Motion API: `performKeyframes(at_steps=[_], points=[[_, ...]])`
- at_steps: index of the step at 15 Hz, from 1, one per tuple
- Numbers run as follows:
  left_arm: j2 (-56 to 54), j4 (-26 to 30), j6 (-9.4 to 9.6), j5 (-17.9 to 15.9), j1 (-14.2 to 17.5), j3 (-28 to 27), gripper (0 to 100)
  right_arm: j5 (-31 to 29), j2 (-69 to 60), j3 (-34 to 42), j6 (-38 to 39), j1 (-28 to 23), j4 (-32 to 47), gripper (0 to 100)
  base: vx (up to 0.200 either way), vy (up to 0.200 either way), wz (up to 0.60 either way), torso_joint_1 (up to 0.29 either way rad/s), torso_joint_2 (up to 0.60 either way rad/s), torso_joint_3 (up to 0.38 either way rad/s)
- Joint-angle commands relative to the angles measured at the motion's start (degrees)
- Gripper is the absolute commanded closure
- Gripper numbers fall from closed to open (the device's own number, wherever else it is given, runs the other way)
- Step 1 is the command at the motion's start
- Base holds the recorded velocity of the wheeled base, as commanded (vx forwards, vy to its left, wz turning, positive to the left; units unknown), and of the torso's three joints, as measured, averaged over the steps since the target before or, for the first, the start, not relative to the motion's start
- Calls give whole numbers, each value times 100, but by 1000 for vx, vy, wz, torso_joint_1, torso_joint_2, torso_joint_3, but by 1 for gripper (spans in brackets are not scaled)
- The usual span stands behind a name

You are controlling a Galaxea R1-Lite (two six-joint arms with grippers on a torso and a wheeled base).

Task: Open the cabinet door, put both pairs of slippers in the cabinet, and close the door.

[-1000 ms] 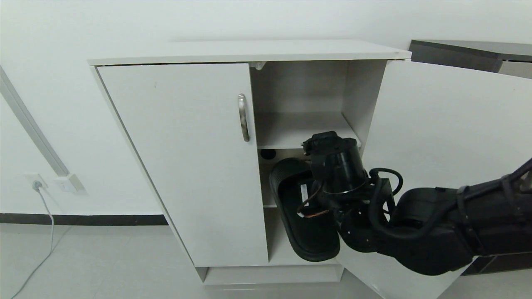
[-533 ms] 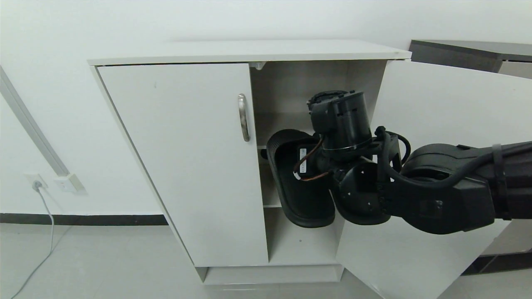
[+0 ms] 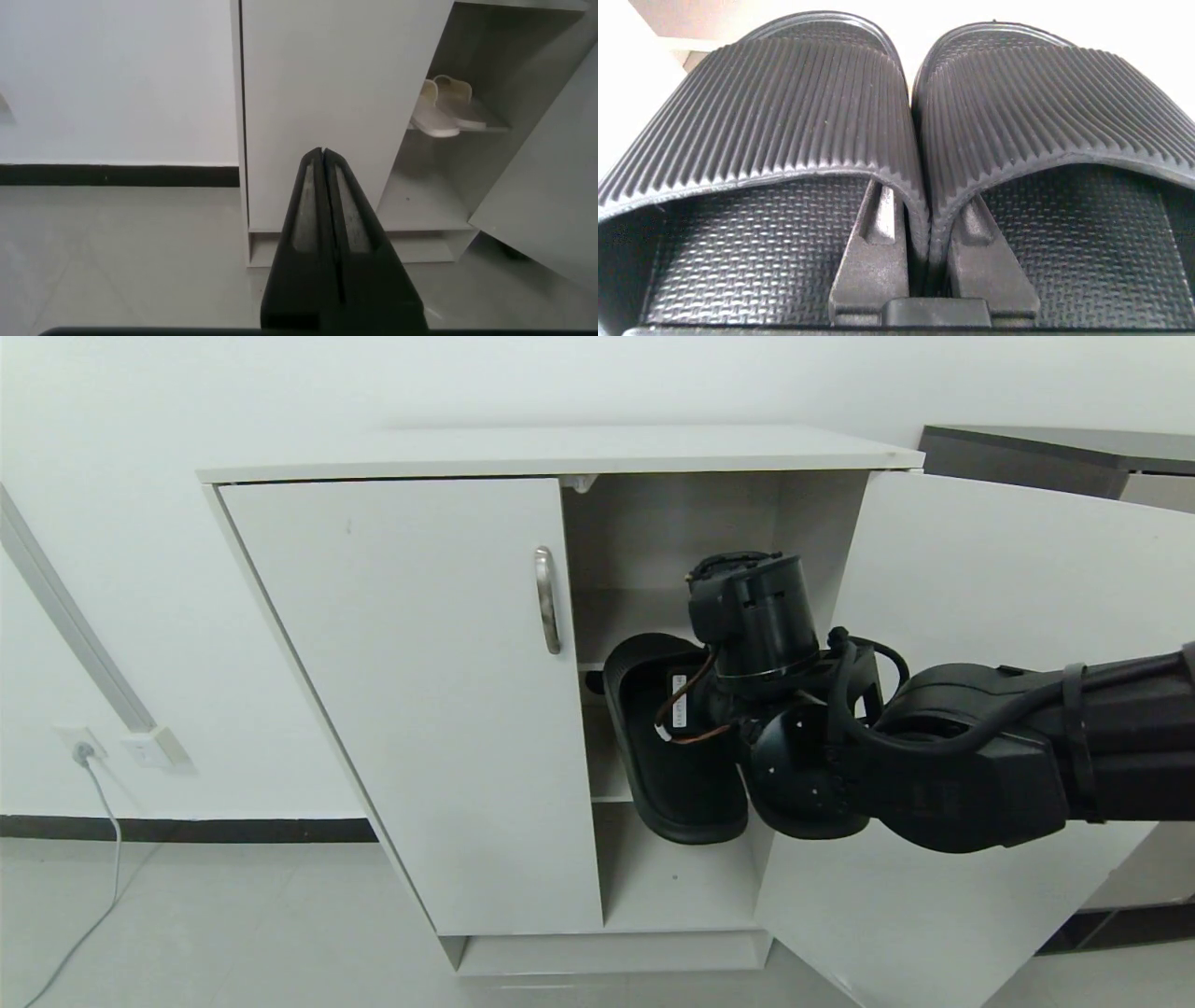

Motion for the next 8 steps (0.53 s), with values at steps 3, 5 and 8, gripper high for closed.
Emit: performKeyframes(at_steps=[3,5,8], points=[[4,2,3,0,1,1,100,-3,23,-4,-7,-4,-6,100,133,0,0,2,-2,5],[4,2,3,0,1,1,100,-3,23,-4,-7,-13,-6,100,200,0,0,-7,5,12],[4,2,3,0,1,1,100,-3,23,-4,-7,-13,-6,100,200,0,0,5,4,1]])
